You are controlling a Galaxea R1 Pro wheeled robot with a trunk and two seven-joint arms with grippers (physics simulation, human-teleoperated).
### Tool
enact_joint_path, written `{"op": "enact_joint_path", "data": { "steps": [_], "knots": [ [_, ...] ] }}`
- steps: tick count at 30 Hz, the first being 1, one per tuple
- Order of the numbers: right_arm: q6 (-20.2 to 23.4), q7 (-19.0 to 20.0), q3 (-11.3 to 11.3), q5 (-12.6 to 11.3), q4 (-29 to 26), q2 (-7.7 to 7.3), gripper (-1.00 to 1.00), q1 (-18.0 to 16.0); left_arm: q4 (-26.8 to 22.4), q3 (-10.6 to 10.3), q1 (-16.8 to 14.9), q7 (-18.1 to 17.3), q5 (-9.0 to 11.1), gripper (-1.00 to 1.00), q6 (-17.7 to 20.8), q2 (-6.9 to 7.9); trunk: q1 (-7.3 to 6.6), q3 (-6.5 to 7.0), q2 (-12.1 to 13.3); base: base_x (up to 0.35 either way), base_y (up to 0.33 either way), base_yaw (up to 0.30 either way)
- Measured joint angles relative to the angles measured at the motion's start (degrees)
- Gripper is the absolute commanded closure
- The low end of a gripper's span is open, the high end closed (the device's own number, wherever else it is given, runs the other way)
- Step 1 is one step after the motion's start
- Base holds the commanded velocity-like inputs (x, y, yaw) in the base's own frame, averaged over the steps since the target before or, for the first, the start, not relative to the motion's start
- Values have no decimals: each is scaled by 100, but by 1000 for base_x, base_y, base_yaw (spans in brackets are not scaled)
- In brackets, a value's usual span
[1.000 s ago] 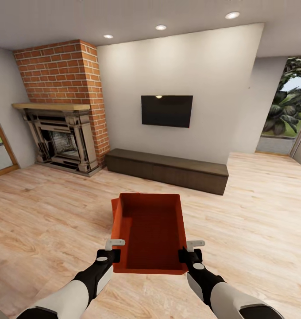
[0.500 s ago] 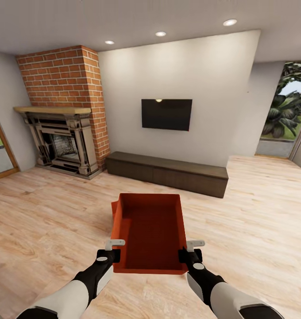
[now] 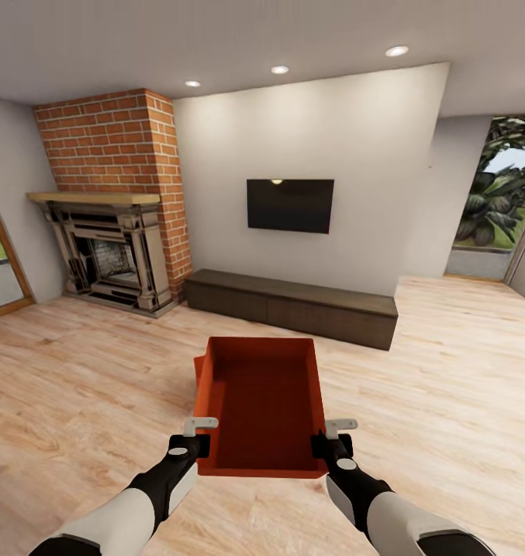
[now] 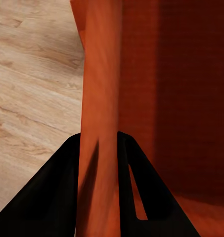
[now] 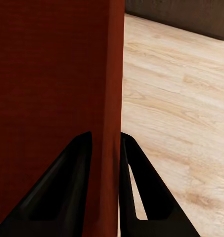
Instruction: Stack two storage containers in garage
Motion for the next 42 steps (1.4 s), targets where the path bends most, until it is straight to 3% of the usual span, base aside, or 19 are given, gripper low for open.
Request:
{"op": "enact_joint_path", "data": {
  "steps": [42],
  "knots": [
    [5,-2,5,3,9,-4,100,0,15,-4,0,5,9,100,0,-5,0,324,1,0,0,-38]
  ]
}}
